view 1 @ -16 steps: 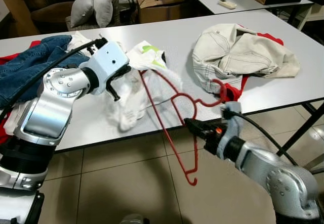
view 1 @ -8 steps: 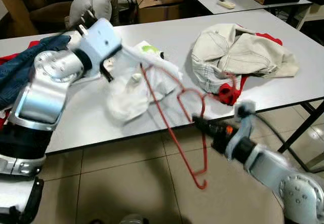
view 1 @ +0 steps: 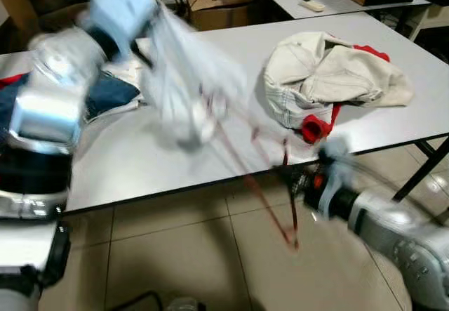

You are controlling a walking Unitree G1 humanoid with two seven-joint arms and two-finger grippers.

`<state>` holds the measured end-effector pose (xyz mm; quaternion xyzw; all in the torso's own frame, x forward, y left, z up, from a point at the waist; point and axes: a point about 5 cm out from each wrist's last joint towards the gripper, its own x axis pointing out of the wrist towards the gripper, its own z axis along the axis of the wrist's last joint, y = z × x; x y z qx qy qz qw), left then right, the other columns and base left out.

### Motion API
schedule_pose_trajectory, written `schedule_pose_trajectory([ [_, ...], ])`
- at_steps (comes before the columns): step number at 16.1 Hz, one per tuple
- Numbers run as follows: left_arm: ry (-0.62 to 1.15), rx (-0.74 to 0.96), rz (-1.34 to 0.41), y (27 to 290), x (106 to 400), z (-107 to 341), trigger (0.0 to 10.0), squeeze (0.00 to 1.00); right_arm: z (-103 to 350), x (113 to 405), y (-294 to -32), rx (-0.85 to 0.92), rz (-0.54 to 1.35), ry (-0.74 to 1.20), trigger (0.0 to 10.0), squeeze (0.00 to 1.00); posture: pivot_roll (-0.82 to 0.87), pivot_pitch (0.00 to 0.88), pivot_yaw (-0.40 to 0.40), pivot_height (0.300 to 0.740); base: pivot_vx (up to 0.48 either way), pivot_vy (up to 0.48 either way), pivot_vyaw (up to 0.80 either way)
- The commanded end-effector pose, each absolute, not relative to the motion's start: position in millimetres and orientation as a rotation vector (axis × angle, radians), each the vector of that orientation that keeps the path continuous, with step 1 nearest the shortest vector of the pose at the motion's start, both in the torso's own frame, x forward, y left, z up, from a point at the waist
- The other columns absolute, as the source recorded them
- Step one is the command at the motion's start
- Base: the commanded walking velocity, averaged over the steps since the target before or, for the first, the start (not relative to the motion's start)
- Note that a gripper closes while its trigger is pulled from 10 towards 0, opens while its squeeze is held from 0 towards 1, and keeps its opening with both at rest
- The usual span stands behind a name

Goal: Hang hanger

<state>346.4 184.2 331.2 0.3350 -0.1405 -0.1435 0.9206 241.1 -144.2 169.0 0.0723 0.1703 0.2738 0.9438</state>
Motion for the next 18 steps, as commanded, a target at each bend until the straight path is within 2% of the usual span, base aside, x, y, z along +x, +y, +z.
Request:
schedule_pose_trajectory([
  [1, -0.286, 0.697, -0.237, 195, 347, 335, 0.0, 0.00, 173, 243, -151, 0.173, 0.517, 0.327, 10.0, 0.00, 0.02, 0.000, 0.057, 0.740, 0.000, 0.000, 0.00],
  [3, 0.006, 0.746, -0.479, 186, 345, 268, 0.0, 0.00, 139, 231, -152, 0.113, 0.524, 0.498, 10.0, 0.00, 0.02, 0.000, 0.057, 0.740, 0.000, 0.000, 0.00],
  [5, 0.059, 0.735, -0.530, 179, 339, 251, 0.0, 0.00, 137, 226, -149, 0.133, 0.549, 0.516, 10.0, 0.00, 0.02, 0.000, 0.055, 0.740, 0.000, 0.000, 0.00],
  [7, 0.050, 0.707, -0.565, 170, 336, 249, 0.0, 0.00, 142, 225, -146, 0.132, 0.574, 0.498, 10.0, 0.00, 0.01, 0.000, 0.057, 0.740, 0.000, 0.000, 0.00],
  [9, -0.064, 0.676, -0.552, 162, 341, 271, 0.0, 0.00, 167, 232, -138, 0.201, 0.637, 0.345, 10.0, 0.00, 0.01, 0.000, 0.060, 0.740, 0.000, 0.000, 0.00],
  [10, -0.176, 0.639, -0.536, 155, 343, 290, 0.0, 0.00, 177, 235, -136, 0.249, 0.639, 0.274, 10.0, 0.00, 0.01, 0.000, 0.063, 0.740, 0.000, 0.000, 0.00],
  [11, -0.223, 0.619, -0.537, 149, 343, 298, 0.0, 0.00, 175, 237, -137, 0.285, 0.619, 0.278, 10.0, 0.00, 0.01, 0.000, 0.064, 0.740, 0.000, 0.000, 0.00],
  [13, -0.152, 0.663, -0.590, 142, 343, 281, 0.0, 0.00, 150, 231, -136, 0.189, 0.598, 0.424, 10.0, 0.00, 0.00, 0.000, 0.069, 0.740, 0.000, 0.000, 0.00],
  [14, -0.114, 0.708, -0.637, 137, 339, 267, 0.0, 0.00, 146, 226, -129, 0.157, 0.635, 0.435, 10.0, 0.00, 0.00, 0.000, 0.070, 0.740, 0.000, 0.000, 0.00],
  [16, -0.148, 0.641, -0.628, 135, 339, 274, 0.0, 0.00, 172, 230, -122, 0.331, 0.660, 0.270, 10.0, 0.00, 0.00, 0.000, 0.070, 0.740, 0.000, 0.000, 0.00],
  [17, -0.131, 0.653, -0.630, 136, 340, 270, 0.0, 0.00, 166, 228, -123, 0.372, 0.647, 0.325, 10.0, 0.00, 0.00, 0.000, 0.071, 0.740, 0.000, 0.000, 0.00],
  [18, -0.073, 0.687, -0.647, 136, 341, 255, 0.0, 0.00, 143, 222, -127, 0.168, 0.640, 0.462, 10.0, 0.00, 0.00, 0.000, 0.073, 0.740, 0.000, 0.000, 0.00],
])
